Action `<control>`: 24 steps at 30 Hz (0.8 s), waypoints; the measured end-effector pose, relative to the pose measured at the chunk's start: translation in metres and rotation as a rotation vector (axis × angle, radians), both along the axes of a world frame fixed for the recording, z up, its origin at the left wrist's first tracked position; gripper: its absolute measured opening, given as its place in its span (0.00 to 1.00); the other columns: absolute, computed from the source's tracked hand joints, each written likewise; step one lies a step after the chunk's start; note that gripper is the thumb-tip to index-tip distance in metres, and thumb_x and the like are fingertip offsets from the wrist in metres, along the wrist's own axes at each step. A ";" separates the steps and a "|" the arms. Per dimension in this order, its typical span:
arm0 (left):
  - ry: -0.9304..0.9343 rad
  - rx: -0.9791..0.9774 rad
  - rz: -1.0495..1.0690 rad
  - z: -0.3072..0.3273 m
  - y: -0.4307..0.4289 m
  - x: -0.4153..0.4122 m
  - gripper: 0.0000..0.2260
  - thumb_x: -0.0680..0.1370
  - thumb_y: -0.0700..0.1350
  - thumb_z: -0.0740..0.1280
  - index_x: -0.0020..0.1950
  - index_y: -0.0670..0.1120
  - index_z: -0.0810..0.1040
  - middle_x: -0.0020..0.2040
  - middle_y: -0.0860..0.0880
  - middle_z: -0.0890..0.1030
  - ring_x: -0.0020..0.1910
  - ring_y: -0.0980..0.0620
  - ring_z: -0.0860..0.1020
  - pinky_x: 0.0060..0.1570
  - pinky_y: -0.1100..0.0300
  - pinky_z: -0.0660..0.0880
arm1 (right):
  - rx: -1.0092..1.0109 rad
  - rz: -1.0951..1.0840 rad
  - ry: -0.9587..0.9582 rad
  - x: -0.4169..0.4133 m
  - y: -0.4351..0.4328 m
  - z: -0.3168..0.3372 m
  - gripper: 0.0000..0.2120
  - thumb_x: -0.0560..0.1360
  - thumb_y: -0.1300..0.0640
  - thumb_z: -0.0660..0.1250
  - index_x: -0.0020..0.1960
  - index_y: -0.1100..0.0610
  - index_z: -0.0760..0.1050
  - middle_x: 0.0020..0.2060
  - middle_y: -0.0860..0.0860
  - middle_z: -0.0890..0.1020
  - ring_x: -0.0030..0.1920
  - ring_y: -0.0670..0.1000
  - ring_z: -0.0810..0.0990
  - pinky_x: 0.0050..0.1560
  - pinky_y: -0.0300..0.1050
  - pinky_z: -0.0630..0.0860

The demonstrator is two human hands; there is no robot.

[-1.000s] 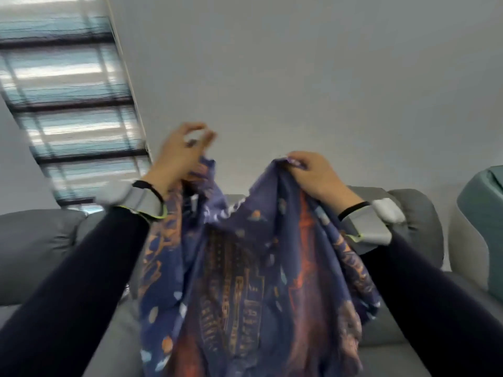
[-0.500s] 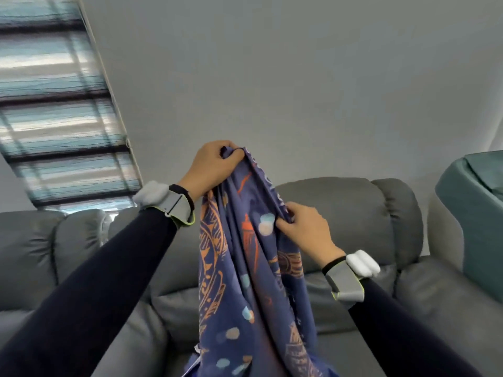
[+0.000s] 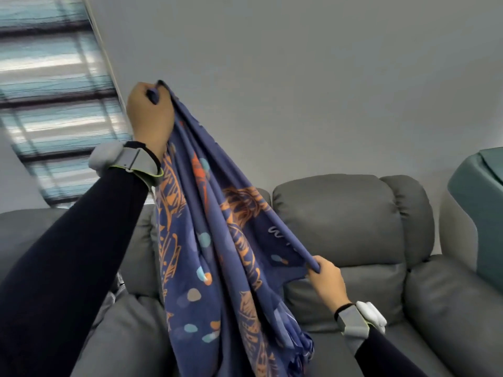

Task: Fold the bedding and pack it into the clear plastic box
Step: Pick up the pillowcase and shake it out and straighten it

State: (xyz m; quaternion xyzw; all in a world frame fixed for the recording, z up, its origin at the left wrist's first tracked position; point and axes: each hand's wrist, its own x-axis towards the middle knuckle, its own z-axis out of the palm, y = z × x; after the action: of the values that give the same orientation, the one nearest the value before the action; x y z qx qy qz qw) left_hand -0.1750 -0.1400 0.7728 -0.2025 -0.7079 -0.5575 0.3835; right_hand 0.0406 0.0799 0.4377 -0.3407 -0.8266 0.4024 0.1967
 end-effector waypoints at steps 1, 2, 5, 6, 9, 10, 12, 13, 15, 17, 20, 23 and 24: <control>-0.018 0.015 0.032 0.001 -0.008 -0.003 0.14 0.77 0.49 0.61 0.33 0.54 0.63 0.31 0.58 0.67 0.31 0.60 0.67 0.39 0.63 0.63 | -0.028 -0.016 0.066 -0.001 0.005 0.001 0.11 0.73 0.65 0.64 0.41 0.48 0.74 0.37 0.53 0.81 0.41 0.55 0.79 0.38 0.43 0.70; -0.040 0.014 0.056 -0.001 -0.014 -0.005 0.14 0.78 0.49 0.61 0.33 0.54 0.63 0.31 0.58 0.67 0.31 0.60 0.67 0.40 0.62 0.64 | -0.105 -0.039 0.180 -0.002 0.012 0.005 0.14 0.73 0.69 0.62 0.42 0.50 0.75 0.37 0.53 0.80 0.42 0.53 0.78 0.35 0.40 0.71; -0.081 -0.026 0.115 -0.013 -0.035 -0.016 0.10 0.78 0.48 0.61 0.36 0.52 0.69 0.34 0.52 0.72 0.40 0.51 0.77 0.46 0.58 0.68 | -0.481 -0.139 0.479 -0.010 0.027 0.041 0.14 0.77 0.69 0.58 0.45 0.52 0.76 0.34 0.52 0.77 0.37 0.51 0.74 0.31 0.36 0.72; -0.091 -0.040 0.136 -0.018 -0.042 -0.019 0.08 0.78 0.48 0.61 0.40 0.49 0.73 0.38 0.47 0.75 0.47 0.46 0.78 0.48 0.57 0.68 | -0.551 -0.191 0.564 -0.014 0.036 0.052 0.12 0.78 0.66 0.58 0.44 0.53 0.76 0.34 0.51 0.76 0.36 0.50 0.73 0.32 0.36 0.71; -0.113 -0.068 0.184 -0.028 -0.057 -0.027 0.10 0.78 0.48 0.62 0.42 0.43 0.75 0.42 0.39 0.76 0.50 0.40 0.77 0.48 0.54 0.68 | -0.439 -0.377 0.681 -0.016 0.060 0.082 0.09 0.77 0.56 0.63 0.40 0.56 0.76 0.36 0.52 0.78 0.42 0.49 0.73 0.40 0.44 0.71; -0.109 -0.076 0.195 -0.028 -0.060 -0.028 0.10 0.78 0.48 0.62 0.39 0.44 0.73 0.41 0.40 0.74 0.49 0.40 0.76 0.47 0.53 0.68 | -0.360 -0.414 0.691 -0.015 0.065 0.089 0.12 0.76 0.51 0.64 0.40 0.58 0.77 0.36 0.53 0.79 0.41 0.50 0.74 0.42 0.46 0.71; -0.105 -0.085 0.217 -0.027 -0.066 -0.029 0.11 0.77 0.49 0.62 0.38 0.46 0.70 0.40 0.44 0.72 0.48 0.40 0.76 0.46 0.53 0.68 | -0.306 -0.416 0.735 -0.013 0.068 0.104 0.15 0.77 0.46 0.62 0.39 0.56 0.76 0.35 0.53 0.81 0.36 0.51 0.77 0.41 0.48 0.73; -0.103 -0.076 0.219 -0.025 -0.069 -0.031 0.10 0.77 0.49 0.61 0.38 0.46 0.70 0.38 0.45 0.72 0.47 0.40 0.76 0.47 0.53 0.68 | -0.324 -0.397 0.747 -0.015 0.069 0.111 0.14 0.77 0.45 0.61 0.39 0.52 0.76 0.35 0.52 0.82 0.35 0.52 0.80 0.42 0.50 0.76; -0.110 -0.071 0.225 -0.022 -0.072 -0.031 0.11 0.77 0.49 0.61 0.35 0.50 0.67 0.33 0.48 0.69 0.44 0.43 0.73 0.48 0.53 0.67 | -0.304 -0.363 0.718 -0.020 0.070 0.121 0.11 0.75 0.43 0.57 0.40 0.47 0.75 0.41 0.51 0.84 0.43 0.55 0.83 0.48 0.56 0.80; -0.134 -0.061 0.241 -0.019 -0.072 -0.029 0.12 0.78 0.48 0.59 0.35 0.51 0.65 0.33 0.50 0.70 0.42 0.49 0.70 0.49 0.54 0.66 | -0.374 -0.286 0.686 -0.026 0.066 0.130 0.09 0.76 0.44 0.54 0.46 0.45 0.72 0.46 0.52 0.82 0.47 0.57 0.82 0.49 0.55 0.79; -0.173 -0.015 0.257 -0.016 -0.073 -0.030 0.13 0.79 0.47 0.58 0.34 0.52 0.61 0.44 0.45 0.78 0.49 0.44 0.75 0.52 0.55 0.68 | -0.569 -0.125 0.654 -0.036 0.051 0.142 0.09 0.82 0.47 0.48 0.56 0.49 0.64 0.46 0.51 0.78 0.44 0.52 0.80 0.46 0.51 0.73; -0.185 0.040 0.274 -0.013 -0.081 -0.039 0.13 0.78 0.45 0.55 0.35 0.53 0.59 0.55 0.39 0.78 0.56 0.42 0.76 0.53 0.54 0.70 | -0.540 -0.090 0.668 -0.040 0.047 0.160 0.09 0.83 0.51 0.48 0.58 0.50 0.64 0.55 0.53 0.76 0.46 0.50 0.76 0.52 0.53 0.73; -0.184 0.052 0.282 -0.012 -0.084 -0.042 0.12 0.78 0.45 0.54 0.35 0.53 0.58 0.56 0.38 0.77 0.56 0.41 0.75 0.53 0.53 0.70 | -0.533 -0.070 0.673 -0.041 0.048 0.169 0.09 0.83 0.51 0.49 0.58 0.50 0.65 0.56 0.53 0.76 0.46 0.50 0.76 0.51 0.52 0.74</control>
State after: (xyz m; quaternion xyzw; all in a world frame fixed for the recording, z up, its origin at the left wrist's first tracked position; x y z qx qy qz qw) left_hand -0.2168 -0.2241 0.7609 -0.0395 -0.7468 -0.5323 0.3966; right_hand -0.0005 0.1277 0.6064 -0.2572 -0.5715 0.6837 0.3739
